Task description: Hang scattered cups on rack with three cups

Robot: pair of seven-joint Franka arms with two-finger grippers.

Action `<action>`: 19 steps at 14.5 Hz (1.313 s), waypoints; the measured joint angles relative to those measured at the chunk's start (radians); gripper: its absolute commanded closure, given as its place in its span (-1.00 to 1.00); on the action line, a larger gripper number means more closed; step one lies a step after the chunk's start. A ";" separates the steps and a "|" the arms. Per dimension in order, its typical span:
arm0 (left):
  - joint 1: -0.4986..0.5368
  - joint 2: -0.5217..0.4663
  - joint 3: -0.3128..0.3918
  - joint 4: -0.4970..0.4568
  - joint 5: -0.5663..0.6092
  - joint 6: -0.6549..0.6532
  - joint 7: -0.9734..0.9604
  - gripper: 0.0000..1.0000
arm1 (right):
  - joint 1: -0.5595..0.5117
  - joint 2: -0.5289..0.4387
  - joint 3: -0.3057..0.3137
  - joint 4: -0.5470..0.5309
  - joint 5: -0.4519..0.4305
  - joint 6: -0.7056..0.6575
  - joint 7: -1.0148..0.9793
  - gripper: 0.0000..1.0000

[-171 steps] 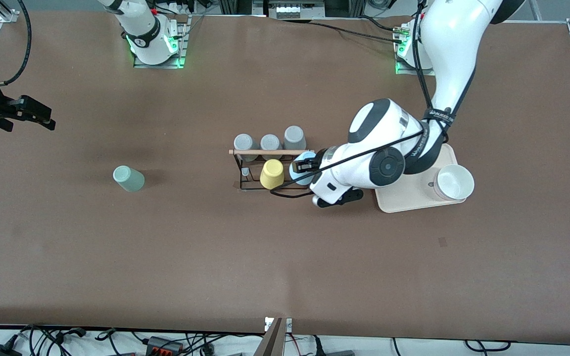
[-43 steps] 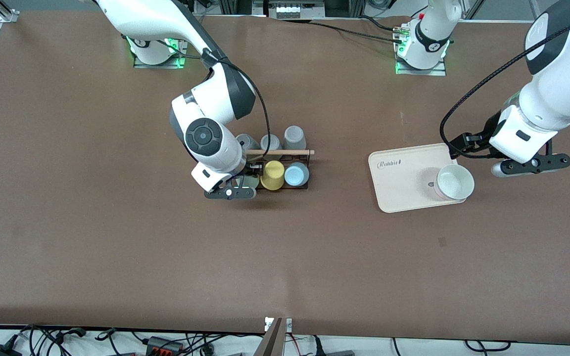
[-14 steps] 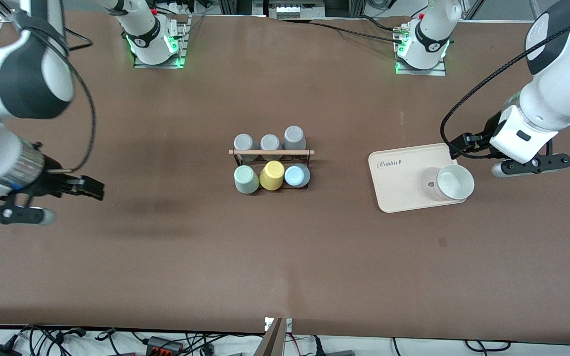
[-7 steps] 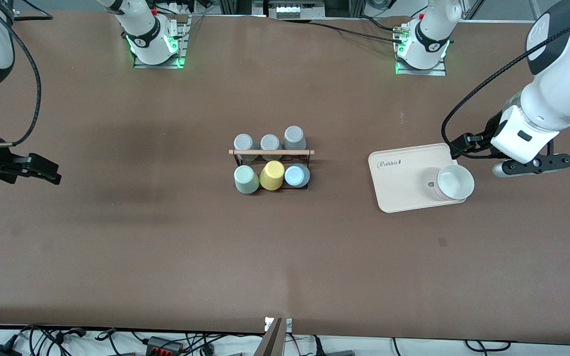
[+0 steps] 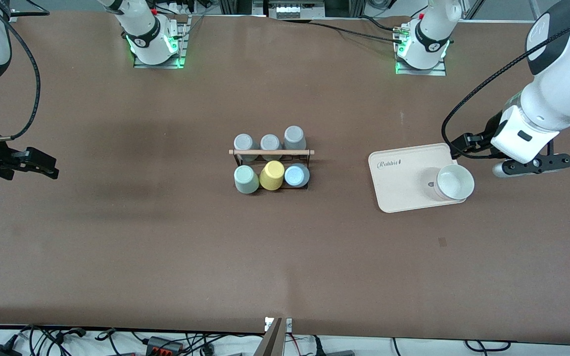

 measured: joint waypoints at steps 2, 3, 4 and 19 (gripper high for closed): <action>0.000 0.000 0.000 0.000 0.000 0.000 0.000 -1.00 | -0.002 -0.048 0.000 -0.083 0.000 0.035 -0.001 -1.00; 0.000 0.000 0.000 0.000 0.000 0.000 0.000 -1.00 | -0.002 -0.082 0.000 -0.139 -0.001 0.060 -0.002 -1.00; 0.000 0.000 0.000 0.000 0.000 0.000 0.000 -1.00 | -0.002 -0.120 0.000 -0.197 -0.001 0.081 -0.002 -1.00; 0.000 0.000 0.000 0.000 0.000 0.000 0.000 -1.00 | -0.005 -0.277 0.003 -0.352 -0.002 0.047 -0.004 -1.00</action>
